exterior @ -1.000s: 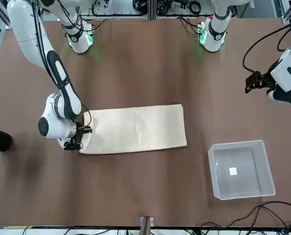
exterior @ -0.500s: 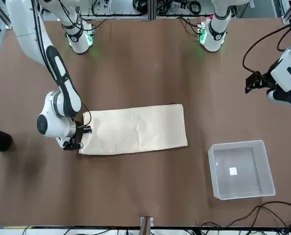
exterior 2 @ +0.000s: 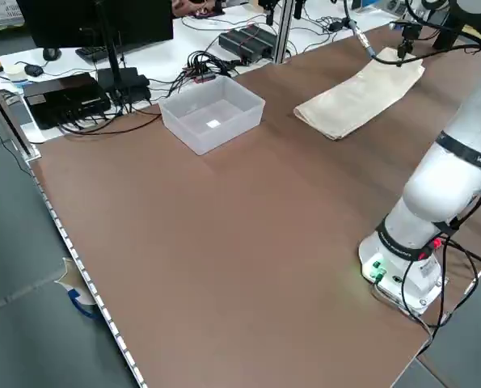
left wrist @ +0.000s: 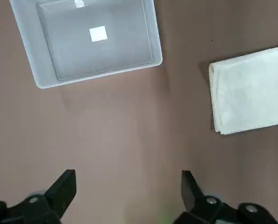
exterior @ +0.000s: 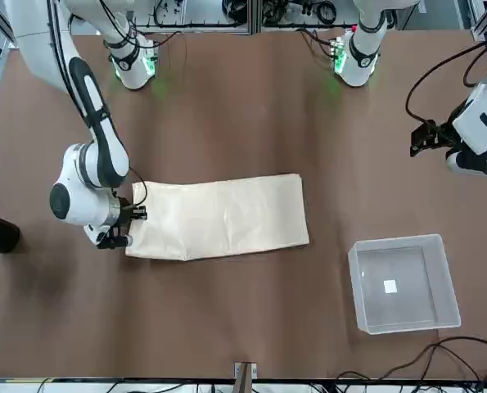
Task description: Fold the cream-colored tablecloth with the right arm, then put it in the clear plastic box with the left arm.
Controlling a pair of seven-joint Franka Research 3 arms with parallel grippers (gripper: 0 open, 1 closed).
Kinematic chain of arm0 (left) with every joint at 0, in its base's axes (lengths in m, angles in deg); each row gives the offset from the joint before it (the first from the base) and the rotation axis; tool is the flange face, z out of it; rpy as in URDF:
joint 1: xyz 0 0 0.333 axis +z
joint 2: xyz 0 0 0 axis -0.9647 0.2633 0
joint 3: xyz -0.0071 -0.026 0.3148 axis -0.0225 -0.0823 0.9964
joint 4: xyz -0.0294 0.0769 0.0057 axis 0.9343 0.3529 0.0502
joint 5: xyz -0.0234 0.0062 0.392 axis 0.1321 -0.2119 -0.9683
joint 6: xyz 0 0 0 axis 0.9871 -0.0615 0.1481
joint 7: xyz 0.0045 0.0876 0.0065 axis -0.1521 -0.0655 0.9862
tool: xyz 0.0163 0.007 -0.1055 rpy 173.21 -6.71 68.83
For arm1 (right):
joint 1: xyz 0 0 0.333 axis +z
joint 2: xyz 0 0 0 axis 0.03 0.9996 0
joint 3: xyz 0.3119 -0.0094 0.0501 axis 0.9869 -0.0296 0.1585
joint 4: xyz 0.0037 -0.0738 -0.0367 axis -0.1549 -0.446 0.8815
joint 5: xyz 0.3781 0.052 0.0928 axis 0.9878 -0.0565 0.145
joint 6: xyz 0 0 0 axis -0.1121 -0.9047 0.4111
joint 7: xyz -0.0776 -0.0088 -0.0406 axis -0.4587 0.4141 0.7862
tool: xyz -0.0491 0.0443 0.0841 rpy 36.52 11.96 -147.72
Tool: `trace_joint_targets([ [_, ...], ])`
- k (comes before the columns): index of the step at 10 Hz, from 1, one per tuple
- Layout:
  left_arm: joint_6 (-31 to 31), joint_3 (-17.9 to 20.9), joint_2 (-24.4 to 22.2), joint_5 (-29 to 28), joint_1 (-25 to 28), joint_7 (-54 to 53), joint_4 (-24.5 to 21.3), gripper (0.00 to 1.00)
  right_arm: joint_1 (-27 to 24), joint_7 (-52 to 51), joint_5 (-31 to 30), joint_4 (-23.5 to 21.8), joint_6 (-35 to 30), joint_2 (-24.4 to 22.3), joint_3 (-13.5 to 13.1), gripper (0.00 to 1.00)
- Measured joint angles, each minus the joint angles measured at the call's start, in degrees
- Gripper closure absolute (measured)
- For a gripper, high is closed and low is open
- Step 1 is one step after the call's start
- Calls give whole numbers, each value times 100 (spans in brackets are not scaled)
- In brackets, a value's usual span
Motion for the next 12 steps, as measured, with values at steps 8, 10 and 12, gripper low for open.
trace_joint_targets([
  [8,2,5,0,0,1,0,5,1,14,1113,-431,9,-769,-851,-15,92],
  [10,6,10,0,0,12,0,32,1,57,1459,-549,27,-1180,-1125,-11,92],
  [12,7,15,-2,0,41,0,88,1,138,1830,-600,118,-1636,-1420,-4,92],
])
